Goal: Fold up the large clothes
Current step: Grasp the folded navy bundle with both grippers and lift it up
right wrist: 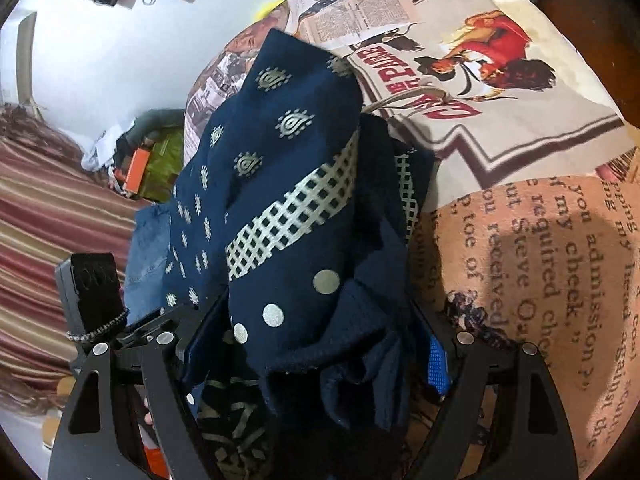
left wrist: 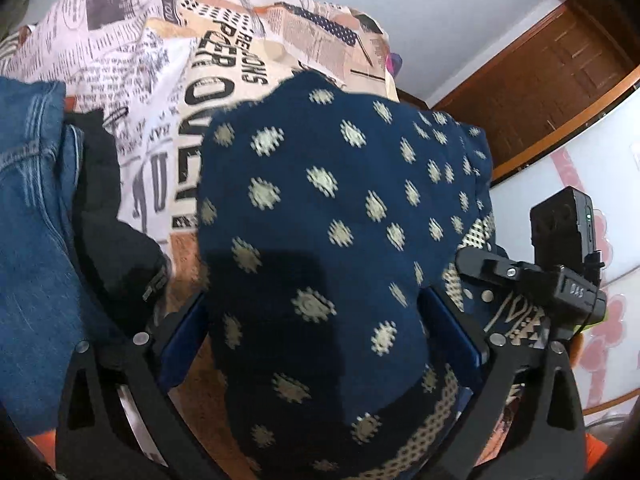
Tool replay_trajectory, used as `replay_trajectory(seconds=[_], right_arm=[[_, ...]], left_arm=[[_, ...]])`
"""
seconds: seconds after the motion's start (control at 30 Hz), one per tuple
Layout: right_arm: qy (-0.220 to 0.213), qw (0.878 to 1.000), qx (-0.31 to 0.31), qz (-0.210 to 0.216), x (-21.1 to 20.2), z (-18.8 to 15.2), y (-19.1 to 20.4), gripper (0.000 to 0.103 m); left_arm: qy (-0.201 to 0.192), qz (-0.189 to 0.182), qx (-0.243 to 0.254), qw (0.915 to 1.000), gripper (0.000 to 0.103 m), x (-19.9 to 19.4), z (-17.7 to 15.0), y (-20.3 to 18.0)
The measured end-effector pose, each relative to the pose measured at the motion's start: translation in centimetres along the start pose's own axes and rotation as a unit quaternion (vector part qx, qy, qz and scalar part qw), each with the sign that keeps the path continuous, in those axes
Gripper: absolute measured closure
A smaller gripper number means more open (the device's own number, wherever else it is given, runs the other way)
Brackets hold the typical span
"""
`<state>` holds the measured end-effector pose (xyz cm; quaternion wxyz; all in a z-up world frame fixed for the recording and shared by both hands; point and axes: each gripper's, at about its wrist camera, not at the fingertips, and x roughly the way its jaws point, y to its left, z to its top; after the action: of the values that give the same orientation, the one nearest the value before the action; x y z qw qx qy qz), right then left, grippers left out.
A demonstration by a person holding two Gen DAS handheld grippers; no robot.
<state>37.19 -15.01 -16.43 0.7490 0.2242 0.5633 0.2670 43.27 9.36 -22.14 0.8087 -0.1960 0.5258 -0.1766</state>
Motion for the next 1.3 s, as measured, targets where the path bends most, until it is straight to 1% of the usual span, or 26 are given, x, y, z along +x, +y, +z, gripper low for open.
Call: replay_trajectory(seconds=[0.03,0.1,0.13,0.2,0.23,0.27,0.3,0.33,0.4,0.43,0.47,0.5,0.57,0.63,0.7,0.8,0.87,0.9,0.97,1.07,1.13,1.2,1.3], right_arm=[[0.005,1.0,-0.007,-0.001,0.2,0.2,0.2,0.023],[0.02,1.0,-0.016,0.004,0.5,-0.5,0.8,0.023],[0.026,0.999,-0.022,0.004,0.7,-0.9,1.1,0.024],[0.034,0.999,-0.034,-0.003,1.0,-1.4,1.5,0.033],[0.036,0.999,-0.037,-0.006,1.0,-2.0,1.7,0.036],[0.038,0.999,-0.036,-0.003,0.9,-2.1,1.8,0.042],[0.038,0.999,-0.032,0.001,0.8,-2.1,1.7,0.047],[0.036,0.999,-0.029,0.004,0.7,-2.2,1.8,0.05],[0.034,0.999,-0.029,0.014,0.2,-2.0,2.0,0.063],[0.034,0.999,-0.029,0.017,-0.1,-1.8,2.0,0.065],[0.032,0.999,-0.03,0.021,-0.5,-2.0,2.4,0.068],[0.029,0.999,-0.034,0.02,-0.7,-1.9,2.8,0.07],[0.021,0.999,-0.046,0.009,-1.2,-1.9,3.7,0.073],[0.015,0.998,-0.056,0.003,-1.8,-1.9,4.2,0.074],[0.005,0.998,-0.063,0.013,-2.4,-1.5,5.7,0.074],[-0.01,0.996,-0.081,0.027,-2.7,-0.6,8.7,0.074],[-0.022,0.993,-0.108,0.032,-2.9,0.1,11.5,0.074],[-0.028,0.991,-0.123,0.035,-2.9,0.5,13.1,0.074],[-0.036,0.987,-0.148,0.047,-2.3,1.1,15.9,0.074],[-0.042,0.98,-0.18,0.071,-1.4,1.7,19.2,0.074],[-0.044,0.975,-0.2,0.086,0.1,2.0,21.8,0.074],[-0.049,0.969,-0.223,0.099,2.5,2.2,24.9,0.074],[-0.051,0.965,-0.233,0.112,5.5,2.4,27.3,0.074]], left_arm=[[0.002,0.0,0.001,1.0,0.001,-0.1,-0.2,-0.1],[0.004,-0.004,-0.002,1.0,0.001,-0.3,-0.8,-0.1],[0.009,-0.01,-0.012,0.9998,0.001,-0.4,-1.2,0.1],[0.017,-0.025,-0.03,0.9991,0.002,-0.6,-1.9,0.6],[0.019,-0.031,-0.034,0.9988,0.002,-0.7,-2.3,0.6],[0.019,-0.029,-0.031,0.9989,0.006,-0.8,-2.6,0.6],[0.017,-0.022,-0.023,0.9993,0.015,-1.0,-2.8,0.4],[0.012,-0.016,-0.016,0.9997,0.019,-1.3,-3.0,0.2],[0.002,-0.004,-0.001,1.0,0.031,-1.9,-3.5,-0.5],[-0.001,0.002,0.005,1.0,0.034,-2.1,-3.5,-0.9],[-0.006,0.011,0.017,0.9998,0.041,-2.5,-3.6,-1.6],[-0.013,0.023,0.03,0.9992,0.046,-2.9,-3.8,-2.3],[-0.031,0.043,0.049,0.9974,0.05,-4.3,-3.8,-3.9],[-0.051,0.045,0.055,0.9962,0.052,-5.9,-3.7,-4.5],[-0.076,0.04,0.056,0.9947,0.052,-8.3,-3.4,-4.7],[-0.111,0.037,0.057,0.9915,0.052,-11.7,-2.8,-4.5],[-0.134,0.044,0.059,0.9882,0.052,-13.7,-2.2,-4.3],[-0.151,0.048,0.06,0.9854,0.052,-15.4,-2.0,-4.0],[-0.18,0.057,0.059,0.9803,0.052,-18.4,-1.7,-3.3],[-0.218,0.075,0.051,0.9717,0.052,-22.7,-1.4,-1.3],[-0.243,0.091,0.041,0.9649,0.052,-25.4,-1.4,0.6],[-0.261,0.106,0.028,0.9591,0.052,-27.4,-1.4,2.4],[-0.277,0.127,0.01,0.9523,0.052,-29.1,-1.5,5.3]])
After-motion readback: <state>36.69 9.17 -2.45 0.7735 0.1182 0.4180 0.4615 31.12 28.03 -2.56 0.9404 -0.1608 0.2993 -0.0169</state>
